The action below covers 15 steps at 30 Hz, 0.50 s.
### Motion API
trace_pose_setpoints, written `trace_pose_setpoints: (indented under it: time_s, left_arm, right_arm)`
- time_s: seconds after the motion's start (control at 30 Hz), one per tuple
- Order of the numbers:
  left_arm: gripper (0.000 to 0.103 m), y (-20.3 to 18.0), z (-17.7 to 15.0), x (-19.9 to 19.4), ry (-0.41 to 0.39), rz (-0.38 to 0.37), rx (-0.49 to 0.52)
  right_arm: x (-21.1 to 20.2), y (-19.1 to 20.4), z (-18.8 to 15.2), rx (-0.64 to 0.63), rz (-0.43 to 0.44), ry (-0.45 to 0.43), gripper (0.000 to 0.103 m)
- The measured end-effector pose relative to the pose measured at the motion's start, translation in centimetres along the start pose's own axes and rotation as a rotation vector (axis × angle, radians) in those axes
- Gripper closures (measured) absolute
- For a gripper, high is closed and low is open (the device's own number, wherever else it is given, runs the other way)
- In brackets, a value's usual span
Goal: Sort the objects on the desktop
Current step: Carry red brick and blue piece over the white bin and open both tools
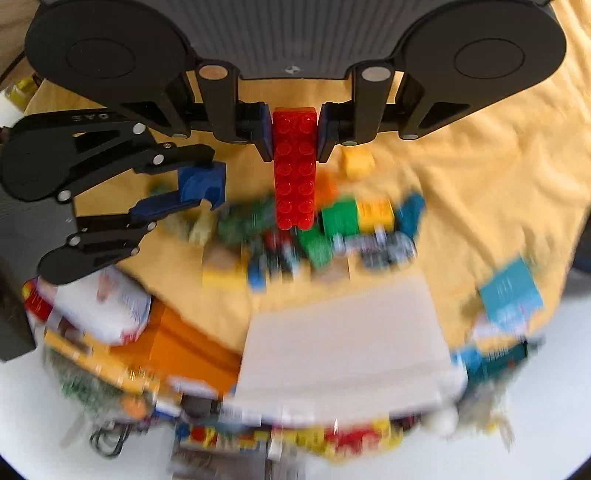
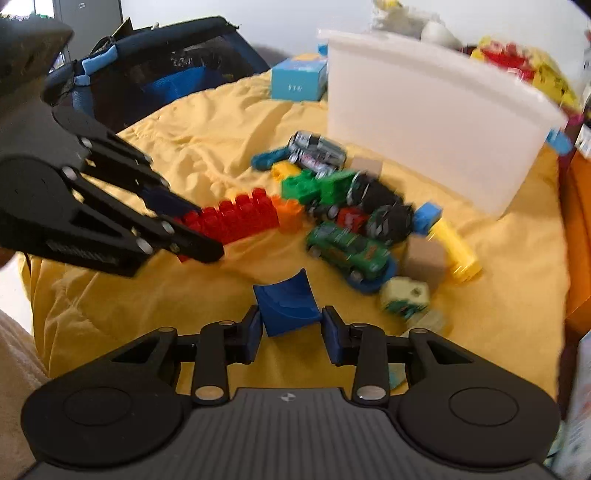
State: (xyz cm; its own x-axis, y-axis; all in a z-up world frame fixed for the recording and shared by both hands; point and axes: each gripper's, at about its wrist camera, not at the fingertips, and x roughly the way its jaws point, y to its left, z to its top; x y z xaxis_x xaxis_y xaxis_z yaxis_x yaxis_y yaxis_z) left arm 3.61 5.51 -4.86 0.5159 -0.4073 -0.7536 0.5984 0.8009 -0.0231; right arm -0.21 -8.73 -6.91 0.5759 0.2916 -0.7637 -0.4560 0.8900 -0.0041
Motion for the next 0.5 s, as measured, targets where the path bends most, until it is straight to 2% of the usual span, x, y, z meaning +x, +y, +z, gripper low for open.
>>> trace_pose_setpoints:
  time_s: [0.2,0.3,0.4,0.5]
  left_arm:
    - [0.076,0.8,5.4,-3.9,-0.171,0.026,0.029]
    - [0.076,1.4,8.3,-3.6,-0.225,0.087,0.035]
    - [0.076,2.7,11.7,-3.0,-0.279,0.094,-0.001]
    - [0.076,3.9,15.2,-2.6,-0.338,0.133,-0.006]
  right_arm:
    - [-3.3,-3.0,3.9,0.043,-0.08,-0.132,0.065]
    - [-4.3,-5.6,6.4,0.129,-0.15,-0.193,0.065]
    - [-5.0,-8.1,9.3,0.225,-0.198,-0.261,0.065]
    - [-5.7,-9.3,13.0,0.248,-0.264,-0.331,0.065]
